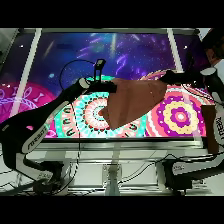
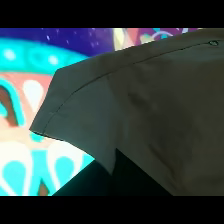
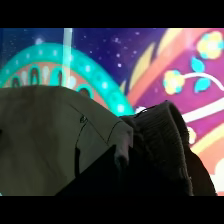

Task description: Fold the clothes and pants, and hang the long-sleeved shirts on hangers.

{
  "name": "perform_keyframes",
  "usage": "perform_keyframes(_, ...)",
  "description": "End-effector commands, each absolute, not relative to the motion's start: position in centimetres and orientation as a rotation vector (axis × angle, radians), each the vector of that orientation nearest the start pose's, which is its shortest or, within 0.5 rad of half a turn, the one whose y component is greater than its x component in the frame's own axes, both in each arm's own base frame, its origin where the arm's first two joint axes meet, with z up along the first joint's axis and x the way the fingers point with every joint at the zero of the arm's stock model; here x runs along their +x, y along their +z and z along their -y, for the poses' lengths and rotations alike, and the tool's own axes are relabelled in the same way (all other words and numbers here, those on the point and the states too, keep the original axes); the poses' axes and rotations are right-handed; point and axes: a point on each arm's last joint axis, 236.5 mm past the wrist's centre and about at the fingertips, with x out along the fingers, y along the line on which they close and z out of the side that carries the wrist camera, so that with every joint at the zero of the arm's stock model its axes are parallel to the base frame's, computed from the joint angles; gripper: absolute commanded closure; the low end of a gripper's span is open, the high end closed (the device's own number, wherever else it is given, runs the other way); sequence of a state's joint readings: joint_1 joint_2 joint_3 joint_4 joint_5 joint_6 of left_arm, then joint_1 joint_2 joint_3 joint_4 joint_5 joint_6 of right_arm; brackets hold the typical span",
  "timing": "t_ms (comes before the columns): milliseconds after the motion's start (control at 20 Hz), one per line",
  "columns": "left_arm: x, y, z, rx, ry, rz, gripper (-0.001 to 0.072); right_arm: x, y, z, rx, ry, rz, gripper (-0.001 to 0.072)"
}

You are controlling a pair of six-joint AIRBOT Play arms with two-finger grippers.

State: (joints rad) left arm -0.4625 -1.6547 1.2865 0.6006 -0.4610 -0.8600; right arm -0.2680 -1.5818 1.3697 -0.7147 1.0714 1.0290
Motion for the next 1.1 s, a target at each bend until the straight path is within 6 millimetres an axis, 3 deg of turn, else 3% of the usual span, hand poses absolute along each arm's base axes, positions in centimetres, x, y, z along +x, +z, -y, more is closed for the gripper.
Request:
perform_keyframes(0, 50.0, 8.5, 29.9, -0.078, -0.669, -0.494, 0.07, 49.5, 10.2, -3.8, 0.333, 0.556, -0.853, 0.0688)
perform_keyframes(150, 51.5, 19.6, 25.2, -0.061, -0.524, -0.206, 0.0701, 49.5, 18.3, -4.1, 0.21, 0.576, -0.677, 0.0688)
perform_keyframes(250, 50.1, 27.0, 22.5, -0.077, -0.457, -0.041, 0.0701, 48.3, 24.2, -4.6, 0.146, 0.581, -0.559, 0.0688)
perform_keyframes(400, 45.1, 35.2, 21.2, -0.007, -0.481, 0.129, 0.0701, 43.4, 32.4, -6.5, 0.041, 0.615, -0.415, 0.0688)
perform_keyframes(500, 41.2, 39.1, 21.0, 0.022, -0.531, 0.202, 0.0701, 39.0, 36.1, -7.9, -0.029, 0.635, -0.352, 0.0688)
perform_keyframes(600, 36.8, 41.9, 21.2, 0.038, -0.612, 0.246, 0.0701, 33.3, 38.5, -9.8, -0.111, 0.676, -0.321, 0.0688)
perform_keyframes(750, 29.0, 43.6, 22.2, 0.114, -0.78, 0.252, 0.0702, 25.5, 40.0, -12.2, -0.189, 0.722, -0.319, 0.0688)
perform_keyframes(850, 24.9, 43.5, 21.9, 0.027, -0.858, 0.168, 0.0702, 21.8, 40.4, -13.1, -0.18, 0.714, -0.332, 0.0688)
perform_keyframes(950, 23.3, 41.1, 21.2, -0.022, -0.858, 0.003, 0.0701, 20.3, 40.4, -13.3, -0.154, 0.692, -0.331, 0.0688)
perform_keyframes(1050, 24.6, 36.1, 19.7, -0.031, -0.763, -0.223, 0.0701, 21.1, 38.5, -12.9, -0.095, 0.68, -0.384, 0.0688)
